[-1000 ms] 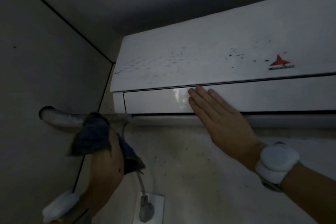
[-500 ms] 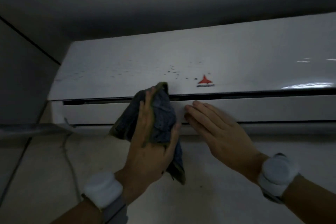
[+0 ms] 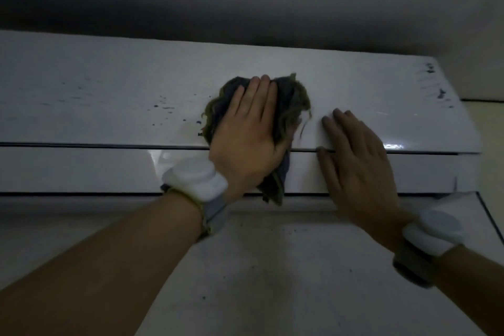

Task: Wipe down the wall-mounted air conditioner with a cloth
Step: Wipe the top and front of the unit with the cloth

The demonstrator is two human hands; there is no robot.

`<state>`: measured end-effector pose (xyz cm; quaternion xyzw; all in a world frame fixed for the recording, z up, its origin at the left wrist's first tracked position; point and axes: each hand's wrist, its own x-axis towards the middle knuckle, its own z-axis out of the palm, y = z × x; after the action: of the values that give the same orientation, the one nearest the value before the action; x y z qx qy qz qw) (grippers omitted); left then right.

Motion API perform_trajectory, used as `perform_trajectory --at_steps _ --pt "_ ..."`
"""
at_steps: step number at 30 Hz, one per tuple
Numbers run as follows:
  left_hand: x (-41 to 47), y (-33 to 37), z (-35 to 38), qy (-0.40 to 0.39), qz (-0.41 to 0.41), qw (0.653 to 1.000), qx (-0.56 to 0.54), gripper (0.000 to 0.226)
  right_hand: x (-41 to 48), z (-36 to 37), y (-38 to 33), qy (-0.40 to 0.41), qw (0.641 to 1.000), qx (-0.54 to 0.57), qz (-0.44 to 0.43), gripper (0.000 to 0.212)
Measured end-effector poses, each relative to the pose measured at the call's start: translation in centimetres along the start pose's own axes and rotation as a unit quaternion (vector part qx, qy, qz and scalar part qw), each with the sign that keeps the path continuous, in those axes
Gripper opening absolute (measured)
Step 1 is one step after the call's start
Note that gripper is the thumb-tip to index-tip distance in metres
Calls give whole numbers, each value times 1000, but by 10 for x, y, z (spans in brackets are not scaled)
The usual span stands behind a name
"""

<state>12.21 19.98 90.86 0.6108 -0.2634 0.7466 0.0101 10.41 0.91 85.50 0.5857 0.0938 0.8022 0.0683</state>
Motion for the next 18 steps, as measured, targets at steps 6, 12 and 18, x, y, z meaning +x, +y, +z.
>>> perform_trajectory --at_steps 6,12,18 --pt "62 -12 -6 -29 -121 992 6 83 59 6 -26 -21 998 49 15 52" --pt "22 -13 -13 -35 -51 998 13 73 60 13 -26 -30 998 58 4 57" --pt "-42 -9 -38 -58 -75 995 -25 71 62 20 -25 69 996 48 8 44"
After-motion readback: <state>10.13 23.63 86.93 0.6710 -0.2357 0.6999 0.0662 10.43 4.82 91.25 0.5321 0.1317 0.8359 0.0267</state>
